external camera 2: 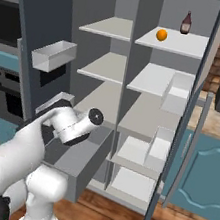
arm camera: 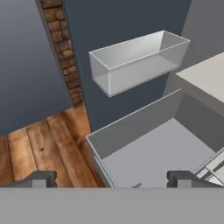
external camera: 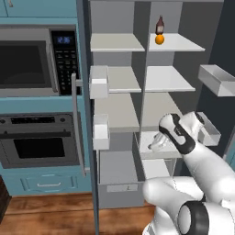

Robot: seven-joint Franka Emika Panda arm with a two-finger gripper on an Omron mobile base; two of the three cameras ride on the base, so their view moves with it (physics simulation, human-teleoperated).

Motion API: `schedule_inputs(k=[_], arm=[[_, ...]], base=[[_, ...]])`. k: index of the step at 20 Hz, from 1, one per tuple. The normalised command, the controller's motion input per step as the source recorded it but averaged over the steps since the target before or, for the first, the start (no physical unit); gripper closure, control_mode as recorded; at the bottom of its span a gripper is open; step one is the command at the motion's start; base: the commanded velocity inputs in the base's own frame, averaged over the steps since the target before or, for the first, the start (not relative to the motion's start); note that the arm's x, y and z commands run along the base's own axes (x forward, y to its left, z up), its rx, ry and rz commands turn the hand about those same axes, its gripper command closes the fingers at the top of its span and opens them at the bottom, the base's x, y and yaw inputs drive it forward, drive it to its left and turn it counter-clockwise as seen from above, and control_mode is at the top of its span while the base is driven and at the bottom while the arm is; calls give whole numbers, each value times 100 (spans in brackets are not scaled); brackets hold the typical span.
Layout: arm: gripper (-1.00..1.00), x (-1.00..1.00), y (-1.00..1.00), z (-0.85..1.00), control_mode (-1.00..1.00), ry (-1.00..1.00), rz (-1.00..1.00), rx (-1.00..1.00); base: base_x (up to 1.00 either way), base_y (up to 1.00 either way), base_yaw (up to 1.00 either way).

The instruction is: Take the garlic and orange from the fridge shelf and place them in the freezer drawer to begin freezing them.

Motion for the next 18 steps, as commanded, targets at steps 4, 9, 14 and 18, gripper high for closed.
schedule_inputs(k=[4,9,14,18], arm=[[-100,-53,-24,85,-100,2,-2,16],[-100,-68,-3,49,-100,7,-13,12],[-100,-77,9,0,-100,6,-37,-2],[-100,-38,5,1,-100,13,-46,-2]], base=[[0,0,0],[0,0,0],[0,0,0],[0,0,0]])
